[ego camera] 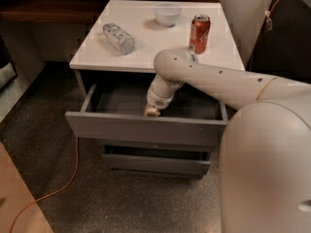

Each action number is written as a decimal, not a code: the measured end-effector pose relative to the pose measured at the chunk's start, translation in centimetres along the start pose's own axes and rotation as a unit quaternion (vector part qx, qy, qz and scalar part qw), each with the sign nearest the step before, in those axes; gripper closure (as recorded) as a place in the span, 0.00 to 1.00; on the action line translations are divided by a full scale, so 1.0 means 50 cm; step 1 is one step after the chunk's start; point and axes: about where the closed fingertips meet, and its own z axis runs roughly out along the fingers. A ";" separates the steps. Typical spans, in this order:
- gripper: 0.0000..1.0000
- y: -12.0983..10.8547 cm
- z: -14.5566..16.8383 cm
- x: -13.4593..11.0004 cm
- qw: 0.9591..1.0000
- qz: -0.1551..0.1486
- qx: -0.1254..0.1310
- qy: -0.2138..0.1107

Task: Open top drawer

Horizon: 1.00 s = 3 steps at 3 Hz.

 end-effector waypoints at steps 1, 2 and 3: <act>1.00 0.024 0.008 0.016 1.000 0.010 -0.003 0.005; 1.00 0.050 -0.001 0.024 1.000 0.013 -0.005 0.005; 1.00 0.095 -0.011 0.031 1.000 0.011 -0.014 0.005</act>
Offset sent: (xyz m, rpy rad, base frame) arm -0.0429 -0.0162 0.0005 -0.0037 0.0158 -0.0324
